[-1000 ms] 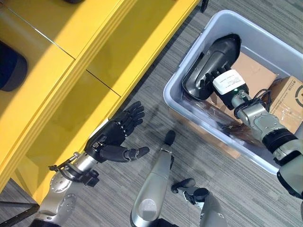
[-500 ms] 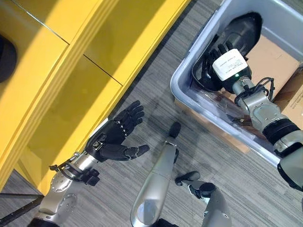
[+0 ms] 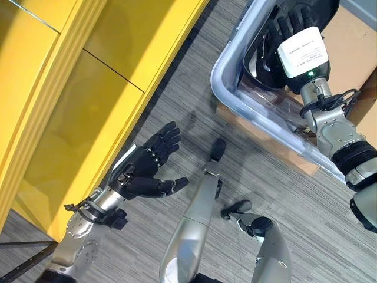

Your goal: Move parts from the plastic box to the shelf.

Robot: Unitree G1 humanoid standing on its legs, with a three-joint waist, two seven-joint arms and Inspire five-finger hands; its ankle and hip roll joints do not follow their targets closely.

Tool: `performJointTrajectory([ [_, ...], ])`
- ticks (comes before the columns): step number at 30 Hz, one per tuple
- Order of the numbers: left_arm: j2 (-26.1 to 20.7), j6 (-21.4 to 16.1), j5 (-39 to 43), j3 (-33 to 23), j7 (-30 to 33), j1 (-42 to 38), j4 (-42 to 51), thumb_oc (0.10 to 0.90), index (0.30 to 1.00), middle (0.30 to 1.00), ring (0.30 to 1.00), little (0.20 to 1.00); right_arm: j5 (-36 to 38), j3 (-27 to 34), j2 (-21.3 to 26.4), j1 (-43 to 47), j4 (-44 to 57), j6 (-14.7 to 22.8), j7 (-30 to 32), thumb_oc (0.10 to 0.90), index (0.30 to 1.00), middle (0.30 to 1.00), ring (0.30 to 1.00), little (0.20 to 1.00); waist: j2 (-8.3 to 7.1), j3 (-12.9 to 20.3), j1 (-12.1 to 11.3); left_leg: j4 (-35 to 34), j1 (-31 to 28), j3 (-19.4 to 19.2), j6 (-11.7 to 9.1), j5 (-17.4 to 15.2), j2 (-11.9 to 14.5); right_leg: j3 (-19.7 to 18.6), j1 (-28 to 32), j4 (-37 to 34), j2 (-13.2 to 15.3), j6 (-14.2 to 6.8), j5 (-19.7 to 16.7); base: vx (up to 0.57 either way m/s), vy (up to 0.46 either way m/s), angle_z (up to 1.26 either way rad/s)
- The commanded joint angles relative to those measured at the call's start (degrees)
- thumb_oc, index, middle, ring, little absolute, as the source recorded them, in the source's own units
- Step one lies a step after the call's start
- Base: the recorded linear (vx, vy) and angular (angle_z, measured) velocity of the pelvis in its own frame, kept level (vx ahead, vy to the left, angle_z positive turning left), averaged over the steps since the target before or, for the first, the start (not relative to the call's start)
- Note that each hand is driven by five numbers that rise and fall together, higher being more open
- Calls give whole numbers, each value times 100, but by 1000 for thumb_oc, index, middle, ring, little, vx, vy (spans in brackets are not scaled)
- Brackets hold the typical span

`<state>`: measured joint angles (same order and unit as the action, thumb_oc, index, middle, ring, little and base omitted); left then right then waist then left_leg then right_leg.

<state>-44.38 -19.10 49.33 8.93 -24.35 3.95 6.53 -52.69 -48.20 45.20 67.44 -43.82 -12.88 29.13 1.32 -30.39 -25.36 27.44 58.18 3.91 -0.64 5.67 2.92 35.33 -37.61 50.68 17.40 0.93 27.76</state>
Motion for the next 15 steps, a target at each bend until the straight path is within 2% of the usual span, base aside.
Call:
performJointTrajectory([
  [1,303,-665,368,39,-169,-359,339,900,1000,1000,1000,1000,106,276,187,593,-225,-524,437,900,1000,1000,1000,1000,193,60,-247,-461,-193,-290,75,189,13,-62,347,506,-433,-202,-700,0,0,0],
  [15,243,-559,370,-4,-288,-331,446,900,1000,1000,1000,1000,521,224,233,437,-421,-885,104,900,1000,1000,1000,1000,65,60,-189,-692,-411,-394,-8,227,155,-93,436,381,-510,-201,-725,-8,-8,-3],
])
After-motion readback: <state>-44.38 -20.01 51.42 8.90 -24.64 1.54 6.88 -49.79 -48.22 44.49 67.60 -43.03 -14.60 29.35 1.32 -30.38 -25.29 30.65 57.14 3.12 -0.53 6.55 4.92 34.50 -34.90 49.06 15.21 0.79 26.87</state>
